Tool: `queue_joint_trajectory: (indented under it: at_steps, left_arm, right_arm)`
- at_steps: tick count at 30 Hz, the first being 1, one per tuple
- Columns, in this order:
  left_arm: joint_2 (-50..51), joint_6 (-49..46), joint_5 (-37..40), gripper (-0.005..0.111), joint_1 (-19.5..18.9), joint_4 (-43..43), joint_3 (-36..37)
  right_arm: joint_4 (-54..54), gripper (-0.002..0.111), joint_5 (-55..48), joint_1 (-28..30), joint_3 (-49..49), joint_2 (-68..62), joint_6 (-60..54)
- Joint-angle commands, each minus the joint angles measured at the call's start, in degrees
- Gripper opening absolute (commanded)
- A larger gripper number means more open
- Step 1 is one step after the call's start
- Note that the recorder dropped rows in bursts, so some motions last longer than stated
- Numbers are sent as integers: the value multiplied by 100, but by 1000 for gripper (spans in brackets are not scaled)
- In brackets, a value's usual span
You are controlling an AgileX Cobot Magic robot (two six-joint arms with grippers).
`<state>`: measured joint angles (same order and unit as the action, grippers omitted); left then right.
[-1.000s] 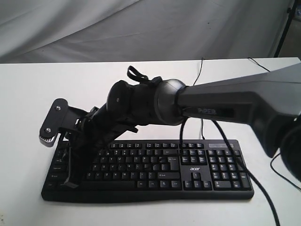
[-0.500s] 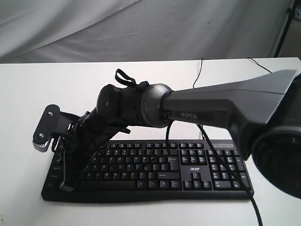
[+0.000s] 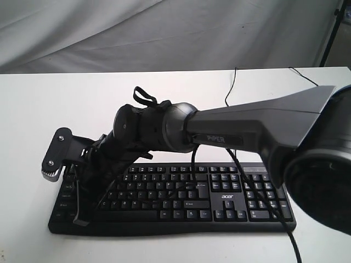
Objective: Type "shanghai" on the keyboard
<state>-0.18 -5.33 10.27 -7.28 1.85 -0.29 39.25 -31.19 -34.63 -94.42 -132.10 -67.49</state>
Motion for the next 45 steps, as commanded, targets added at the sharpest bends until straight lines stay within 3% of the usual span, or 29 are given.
queue_joint_trajectory:
  at_steps: [1, 45]
  left_arm:
    - [18, 16, -30, 1, 22, -3, 29]
    - [18, 16, -30, 1, 22, -3, 29]
  right_arm:
    - [-28, 0, 34, -14, -38, 56, -7]
    - [-313, 0, -289, -1, -38, 603, 68]
